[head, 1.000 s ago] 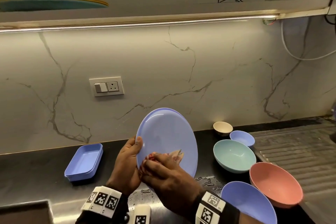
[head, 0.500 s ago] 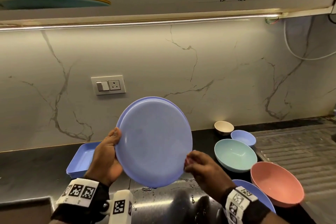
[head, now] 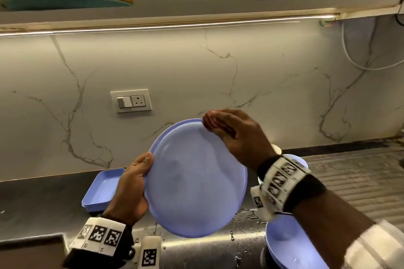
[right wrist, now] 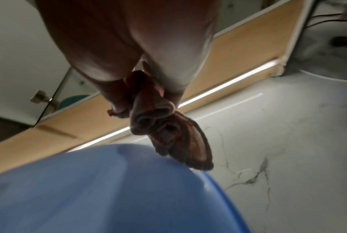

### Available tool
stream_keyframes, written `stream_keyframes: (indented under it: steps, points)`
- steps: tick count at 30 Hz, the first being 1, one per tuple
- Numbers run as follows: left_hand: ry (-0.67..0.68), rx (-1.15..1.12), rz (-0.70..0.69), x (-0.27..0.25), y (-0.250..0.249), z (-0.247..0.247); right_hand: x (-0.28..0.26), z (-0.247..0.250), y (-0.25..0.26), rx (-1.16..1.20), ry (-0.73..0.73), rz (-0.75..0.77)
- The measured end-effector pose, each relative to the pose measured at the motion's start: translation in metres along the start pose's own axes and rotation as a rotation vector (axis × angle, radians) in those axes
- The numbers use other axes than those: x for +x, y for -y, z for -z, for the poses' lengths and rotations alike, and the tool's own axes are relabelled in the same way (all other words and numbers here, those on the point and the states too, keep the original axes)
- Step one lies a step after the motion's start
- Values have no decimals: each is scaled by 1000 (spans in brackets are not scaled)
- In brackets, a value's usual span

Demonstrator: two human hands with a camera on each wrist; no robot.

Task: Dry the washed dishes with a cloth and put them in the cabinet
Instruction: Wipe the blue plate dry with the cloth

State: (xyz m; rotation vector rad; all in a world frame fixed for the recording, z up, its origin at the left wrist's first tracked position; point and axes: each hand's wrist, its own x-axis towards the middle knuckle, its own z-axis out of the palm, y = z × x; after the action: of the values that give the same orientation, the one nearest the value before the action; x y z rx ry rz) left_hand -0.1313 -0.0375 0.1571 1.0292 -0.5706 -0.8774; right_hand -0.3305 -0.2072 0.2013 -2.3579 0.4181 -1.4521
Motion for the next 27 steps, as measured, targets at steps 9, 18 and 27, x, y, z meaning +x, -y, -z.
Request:
stream_keyframes:
  steps: [9,18,27]
  points:
    - [-47,-125,-75,-2,14,-19,-74,-79,37,-9,140,130]
    - [-84,-63,-113,-1,0,-3,-93,-31,25,114,239,91]
    - [-12,-156,-145,-15,10,-12,-57,-28,-36,101,-40,-127]
